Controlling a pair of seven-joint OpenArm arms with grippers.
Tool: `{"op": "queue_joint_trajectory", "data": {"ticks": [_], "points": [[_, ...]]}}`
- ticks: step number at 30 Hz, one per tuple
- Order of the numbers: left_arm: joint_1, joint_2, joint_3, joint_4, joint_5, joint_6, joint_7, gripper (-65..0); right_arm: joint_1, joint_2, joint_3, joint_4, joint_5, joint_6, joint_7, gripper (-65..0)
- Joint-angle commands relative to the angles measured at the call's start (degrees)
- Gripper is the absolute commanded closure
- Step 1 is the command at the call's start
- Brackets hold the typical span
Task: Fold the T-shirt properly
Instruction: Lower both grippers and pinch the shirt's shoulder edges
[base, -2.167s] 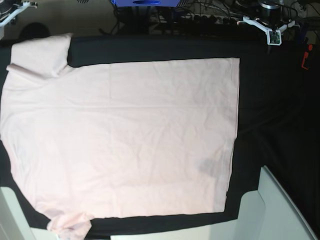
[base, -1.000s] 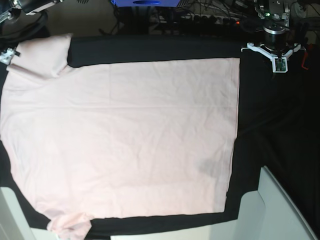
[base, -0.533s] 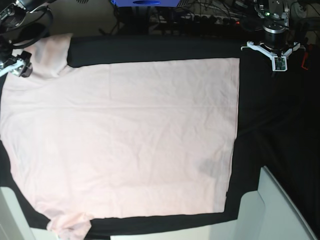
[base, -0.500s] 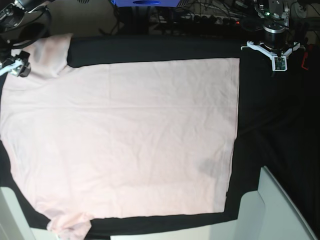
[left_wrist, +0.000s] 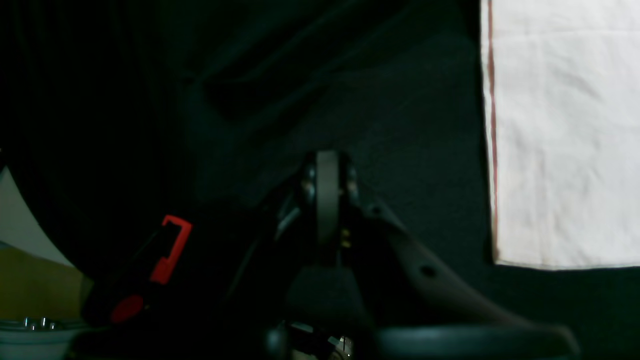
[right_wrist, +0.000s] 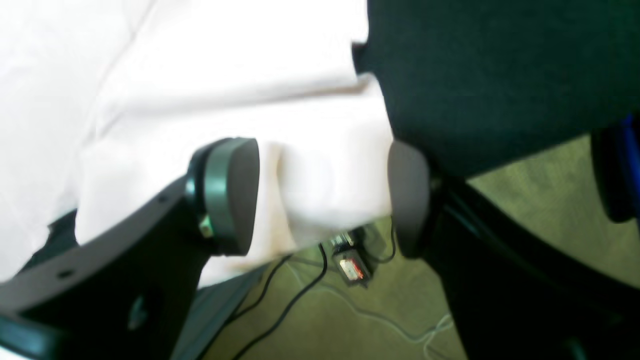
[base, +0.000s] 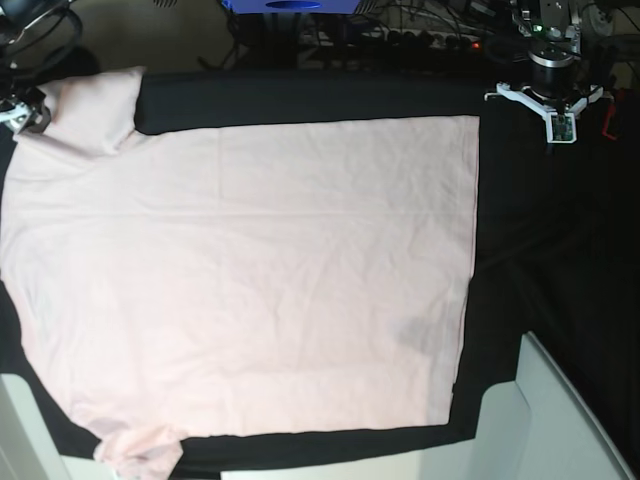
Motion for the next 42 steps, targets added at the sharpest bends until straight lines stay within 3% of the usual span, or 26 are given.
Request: {"op": "queue_joint_trajectory", "data": {"ticks": [1,12,17,23,30,37,42], "points": [[0.2,-0.6,-0.3,0.8,0.0,0.5,-1.3,0.0,0.1,1.1,0.1,0.2,0.6,0.4,1.0,-38.6],[0.5,-0.5,-0.3,0.8,0.0,0.5,-1.3,0.0,-0.5,5.0,0.4,-1.6,0.6,0.4,1.5,-38.6],[0.3,-0.4,-0.3,0.8,0.0,0.5,-1.3,0.0,-0.6,5.2,0.2,-3.5,0.6,0.4,1.7,-38.6],[0.2,-0.2,-0.3,0.8,0.0,0.5,-1.3,0.0,-0.6,3.3,-0.4,-4.5,0.6,0.4,1.3,-38.6],[0.2,-0.2,-0.3,0.8,0.0,0.5,-1.3,0.0,-0.7,1.9,-6.8,-4.4,0.8,0.4,1.6,-37.9],[0.2,-0.2,-0.3,0.8,0.0,0.5,-1.2,0.0,-0.6,1.4,-6.8,-4.5,0.8,0.4,1.7,-15.4],[0.2,0.0,-0.3,0.8,-1.9,0.5,-1.2,0.0,-0.5,1.4,-6.8,-4.8,0.8,0.4,1.4,-5.4]]}}
